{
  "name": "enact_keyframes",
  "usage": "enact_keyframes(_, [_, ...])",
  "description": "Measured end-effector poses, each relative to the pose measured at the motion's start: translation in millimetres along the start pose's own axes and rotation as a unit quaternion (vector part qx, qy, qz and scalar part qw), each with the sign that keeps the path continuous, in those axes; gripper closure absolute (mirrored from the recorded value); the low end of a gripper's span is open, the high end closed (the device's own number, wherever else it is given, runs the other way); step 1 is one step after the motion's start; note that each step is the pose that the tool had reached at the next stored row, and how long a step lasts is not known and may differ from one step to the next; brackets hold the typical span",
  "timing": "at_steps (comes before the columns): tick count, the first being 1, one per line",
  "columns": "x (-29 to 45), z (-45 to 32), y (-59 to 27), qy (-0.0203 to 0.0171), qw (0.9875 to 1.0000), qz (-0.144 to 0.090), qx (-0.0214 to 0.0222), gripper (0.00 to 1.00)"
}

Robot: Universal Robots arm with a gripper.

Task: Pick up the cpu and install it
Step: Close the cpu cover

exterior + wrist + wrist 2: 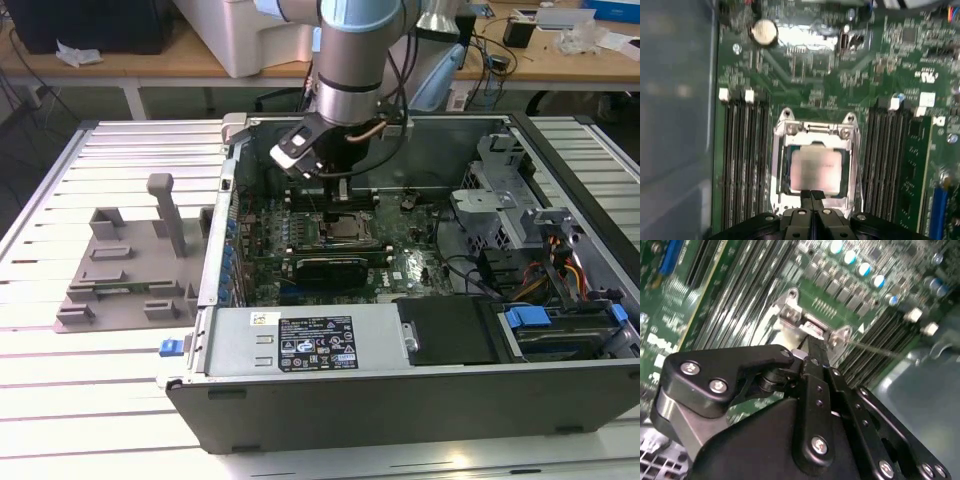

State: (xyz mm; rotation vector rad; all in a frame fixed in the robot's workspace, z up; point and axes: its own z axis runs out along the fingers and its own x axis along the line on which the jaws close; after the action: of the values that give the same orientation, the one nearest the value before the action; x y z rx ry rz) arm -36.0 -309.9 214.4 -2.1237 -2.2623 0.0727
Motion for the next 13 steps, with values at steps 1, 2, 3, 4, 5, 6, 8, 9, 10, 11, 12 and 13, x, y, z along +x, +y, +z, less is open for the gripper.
enact_keyframes(1, [0.2, 2.9, -2.5, 0.0000, 1.0000, 0.000, 0.0000, 0.89])
enact_keyframes(2, [0.3, 4.5, -4.8, 0.0000, 1.0000, 0.000, 0.0000, 0.89])
enact_keyframes(3, [0.4, 5.1, -6.9, -0.0001, 1.0000, 0.000, 0.0001, 0.89])
enact_keyframes(4, [0.6, 6.3, -9.4, 0.0001, 1.0000, 0.000, 0.0000, 0.89])
enact_keyframes(5, [0.7, 7.4, -10.7, 0.0003, 1.0000, 0.000, 0.0000, 0.89])
enact_keyframes(6, [0.7, 9.0, -10.8, 0.0002, 1.0000, 0.000, 0.0001, 0.89])
enact_keyframes(8, [0.2, 7.9, -3.5, 0.0053, 1.0000, -0.002, -0.0003, 0.89])
enact_keyframes(9, [-0.3, 6.4, 5.7, 0.0080, 1.0000, -0.003, -0.0002, 0.89])
enact_keyframes(10, [-1.1, 5.6, 17.4, 0.0146, 0.9999, -0.003, 0.0017, 0.89])
enact_keyframes(11, [-0.9, 6.1, 3.5, 0.0152, 0.9999, -0.003, -0.0010, 0.89])
enact_keyframes(12, [-2.4, 6.6, -3.3, 0.0153, 0.9999, -0.003, -0.0016, 0.89])
enact_keyframes(13, [-5.8, 7.7, -6.8, 0.0152, 0.9999, -0.003, -0.0016, 0.89])
